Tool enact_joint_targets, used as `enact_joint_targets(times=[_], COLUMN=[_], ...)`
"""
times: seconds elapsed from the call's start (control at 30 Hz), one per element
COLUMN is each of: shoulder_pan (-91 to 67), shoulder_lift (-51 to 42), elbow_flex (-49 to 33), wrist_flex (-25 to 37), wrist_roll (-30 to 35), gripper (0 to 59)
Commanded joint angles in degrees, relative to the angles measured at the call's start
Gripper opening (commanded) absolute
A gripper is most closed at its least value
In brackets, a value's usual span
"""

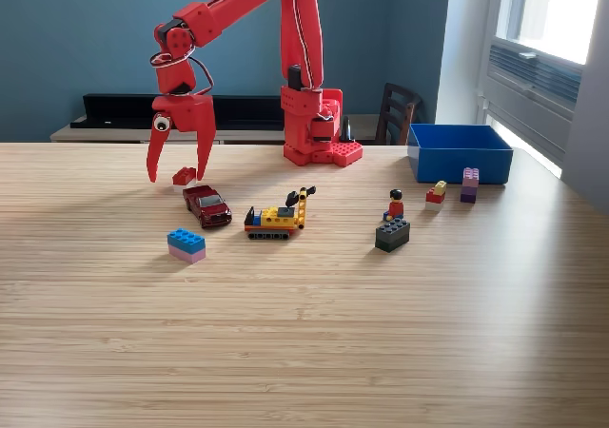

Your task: Grasp a lego block and put it in the bin.

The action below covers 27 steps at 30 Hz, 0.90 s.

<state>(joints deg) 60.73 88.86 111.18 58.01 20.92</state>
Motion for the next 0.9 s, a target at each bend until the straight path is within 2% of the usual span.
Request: enact_joint_targets(times=[0.03, 0.23, 0.47, 0.57, 0.6, 0.7, 0.83, 0.9], shoulder_pan=[-1.8, -3.0, -3.0, -3.0, -3.0, -3.1, -4.1, -5.0], shoulder_lift=[0.8, 0.8, 0.8, 0.8, 0.8, 0.9, 1.0, 1.0], elbow_flex=[-1.1, 0.3, 1.1, 1.3, 1.2, 1.1, 0.4, -1.9], wrist_flex=[-1.8, -1.8, -1.8, -1.8, -1.8, -1.8, -1.4, 1.1], wrist_roll=[1.2, 1.6, 1.6, 1.7, 1.7, 1.1, -1.6, -3.2], gripper=[28.1, 23.4, 14.5, 3.9, 2.4, 0.1, 0.1, 0.1])
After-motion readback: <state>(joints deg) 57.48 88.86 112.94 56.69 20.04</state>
